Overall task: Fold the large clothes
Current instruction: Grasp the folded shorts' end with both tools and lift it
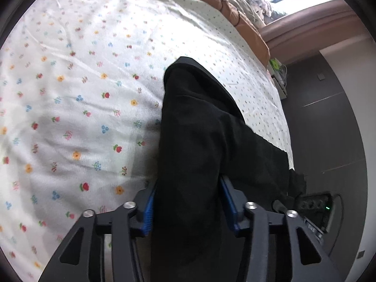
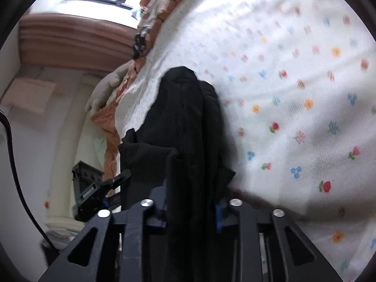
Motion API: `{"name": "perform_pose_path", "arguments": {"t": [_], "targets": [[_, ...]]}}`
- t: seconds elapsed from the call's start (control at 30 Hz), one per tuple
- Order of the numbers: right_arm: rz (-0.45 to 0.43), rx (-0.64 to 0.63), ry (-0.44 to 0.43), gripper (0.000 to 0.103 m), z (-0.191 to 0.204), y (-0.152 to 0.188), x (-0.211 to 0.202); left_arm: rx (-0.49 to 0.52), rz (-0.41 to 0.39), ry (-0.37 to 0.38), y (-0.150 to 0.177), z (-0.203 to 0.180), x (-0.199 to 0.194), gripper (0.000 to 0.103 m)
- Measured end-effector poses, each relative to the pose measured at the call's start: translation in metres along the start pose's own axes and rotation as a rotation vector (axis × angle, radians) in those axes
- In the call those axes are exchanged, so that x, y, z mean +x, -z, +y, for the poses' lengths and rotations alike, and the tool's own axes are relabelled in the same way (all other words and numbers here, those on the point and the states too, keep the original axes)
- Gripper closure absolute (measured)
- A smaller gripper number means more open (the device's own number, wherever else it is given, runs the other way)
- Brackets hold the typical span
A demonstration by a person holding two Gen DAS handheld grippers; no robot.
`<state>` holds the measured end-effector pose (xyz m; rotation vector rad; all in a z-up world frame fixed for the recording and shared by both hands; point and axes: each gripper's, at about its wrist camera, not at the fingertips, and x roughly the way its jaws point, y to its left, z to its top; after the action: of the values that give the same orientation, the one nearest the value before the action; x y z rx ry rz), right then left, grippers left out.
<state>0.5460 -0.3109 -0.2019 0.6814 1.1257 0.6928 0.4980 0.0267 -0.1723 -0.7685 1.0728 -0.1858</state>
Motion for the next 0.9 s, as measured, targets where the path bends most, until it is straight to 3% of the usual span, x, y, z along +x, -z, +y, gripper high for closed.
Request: {"name": "perform_pose_path", "arguments": {"t": [0.17,0.63,0.9], "targets": [[-0.052,-0.082,-0.008,0.088,0.037,0.011,-0.023,0.028,-0.047,0.023,0.007,-0.015,-0.028,0.066],[-0.175,-0.203,-0.058,0.088,0.121,0.067,-0.101,0.12,-0.185,0.102,0.056,-0.074,-0.14,0.066],[-0.22,-0.284,-0.022,0.088,0.16,0.112,-0.14,0.14,-0.234,0.136,0.094,-0.091,-0.185,0.067]]}}
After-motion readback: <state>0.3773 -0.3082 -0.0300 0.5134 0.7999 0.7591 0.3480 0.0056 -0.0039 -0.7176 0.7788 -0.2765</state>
